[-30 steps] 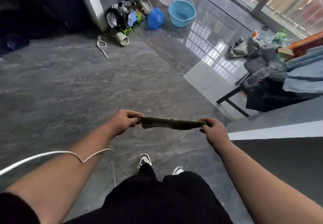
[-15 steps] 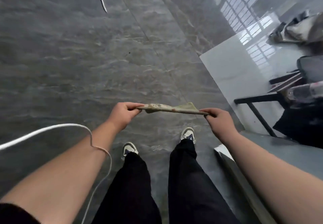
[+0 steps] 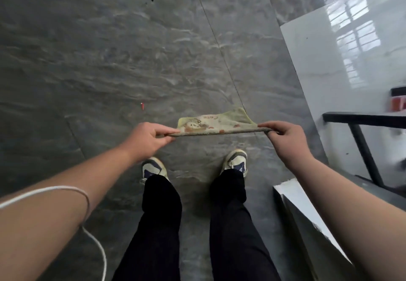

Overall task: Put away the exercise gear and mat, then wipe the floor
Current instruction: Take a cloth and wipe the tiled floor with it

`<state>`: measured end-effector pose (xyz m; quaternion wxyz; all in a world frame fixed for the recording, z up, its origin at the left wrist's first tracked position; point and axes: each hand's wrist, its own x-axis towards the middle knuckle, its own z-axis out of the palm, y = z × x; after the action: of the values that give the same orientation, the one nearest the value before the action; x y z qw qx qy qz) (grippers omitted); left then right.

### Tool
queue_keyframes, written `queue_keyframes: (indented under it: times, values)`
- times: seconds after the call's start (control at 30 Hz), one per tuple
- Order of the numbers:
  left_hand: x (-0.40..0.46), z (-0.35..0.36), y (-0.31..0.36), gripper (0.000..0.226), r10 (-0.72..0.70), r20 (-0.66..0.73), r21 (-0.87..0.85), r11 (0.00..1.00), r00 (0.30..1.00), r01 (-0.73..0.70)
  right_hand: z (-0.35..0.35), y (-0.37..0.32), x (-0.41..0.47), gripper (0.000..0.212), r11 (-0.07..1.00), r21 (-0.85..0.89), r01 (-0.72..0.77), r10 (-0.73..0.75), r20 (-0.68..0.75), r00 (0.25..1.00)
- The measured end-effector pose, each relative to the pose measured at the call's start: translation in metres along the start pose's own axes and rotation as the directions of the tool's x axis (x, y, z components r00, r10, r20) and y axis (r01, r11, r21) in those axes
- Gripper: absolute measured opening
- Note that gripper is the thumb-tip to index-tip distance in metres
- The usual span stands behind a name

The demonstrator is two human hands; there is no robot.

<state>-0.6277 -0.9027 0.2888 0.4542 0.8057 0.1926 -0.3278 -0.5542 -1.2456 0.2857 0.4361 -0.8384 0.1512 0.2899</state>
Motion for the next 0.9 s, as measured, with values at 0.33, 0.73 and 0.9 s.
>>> queue_keyframes:
  times: [0.33, 0.73, 0.9]
  values:
    - [0.142, 0.032, -0.08, 0.014, -0.035, -0.01, -0.098, 0.995, 0.999, 0.034, 0.08, 0.043, 0.157, 0.03, 0.982, -0.168, 0.089, -0.081, 0.054, 0.995]
    - [0.322, 0.048, -0.17, 0.015, 0.092, -0.469, 0.278, 0.959, 0.878, 0.048, 0.175, 0.076, 0.343, 0.028, 0.808, -0.45, 0.381, -0.419, 0.017, 0.908]
    - [0.284, 0.097, -0.153, 0.046, 0.347, -0.313, 0.543, 0.829, 0.884, -0.134, 0.188, 0.107, 0.287, 0.03, 0.689, -0.483, 0.541, -0.498, 0.227, 0.837]
